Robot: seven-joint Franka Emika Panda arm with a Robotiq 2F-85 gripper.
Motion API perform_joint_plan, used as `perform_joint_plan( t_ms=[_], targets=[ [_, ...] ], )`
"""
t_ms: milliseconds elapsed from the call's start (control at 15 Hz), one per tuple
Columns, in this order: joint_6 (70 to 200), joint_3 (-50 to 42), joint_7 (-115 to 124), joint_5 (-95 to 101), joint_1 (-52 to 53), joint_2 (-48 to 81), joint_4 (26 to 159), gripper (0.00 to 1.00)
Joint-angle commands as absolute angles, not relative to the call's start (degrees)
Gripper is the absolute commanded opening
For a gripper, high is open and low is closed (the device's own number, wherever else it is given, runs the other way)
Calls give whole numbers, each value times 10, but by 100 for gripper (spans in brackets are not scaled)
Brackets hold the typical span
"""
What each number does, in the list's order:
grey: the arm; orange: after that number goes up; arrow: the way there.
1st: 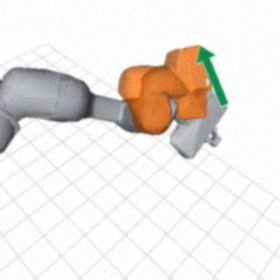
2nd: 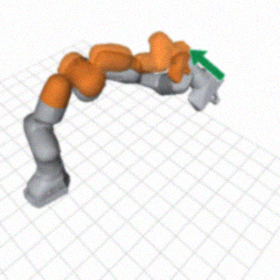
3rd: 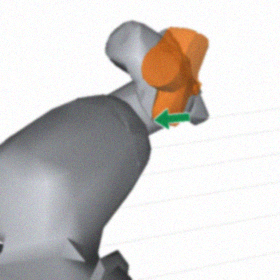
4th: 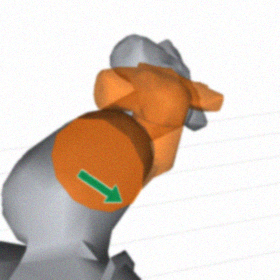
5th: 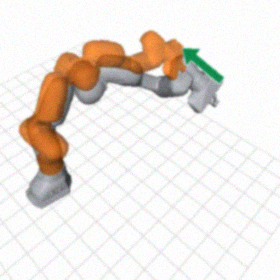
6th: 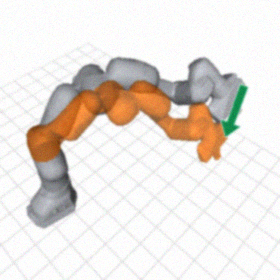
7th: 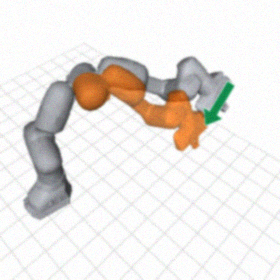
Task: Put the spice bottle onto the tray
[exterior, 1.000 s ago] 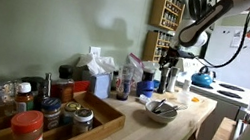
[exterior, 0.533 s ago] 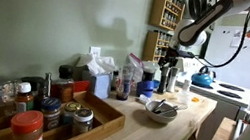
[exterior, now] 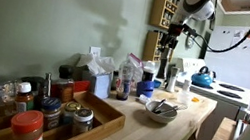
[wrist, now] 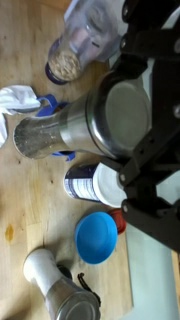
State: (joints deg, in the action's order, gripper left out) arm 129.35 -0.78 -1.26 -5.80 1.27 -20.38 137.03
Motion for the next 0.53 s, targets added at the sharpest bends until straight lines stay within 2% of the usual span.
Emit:
perform_joint_plan(
  t_ms=[0,467],
  targets=[
    [1210,6,-63,-87,57,-254,1345,42],
    [1305,84,-104,-208,182,-203,1332,42]
  ],
)
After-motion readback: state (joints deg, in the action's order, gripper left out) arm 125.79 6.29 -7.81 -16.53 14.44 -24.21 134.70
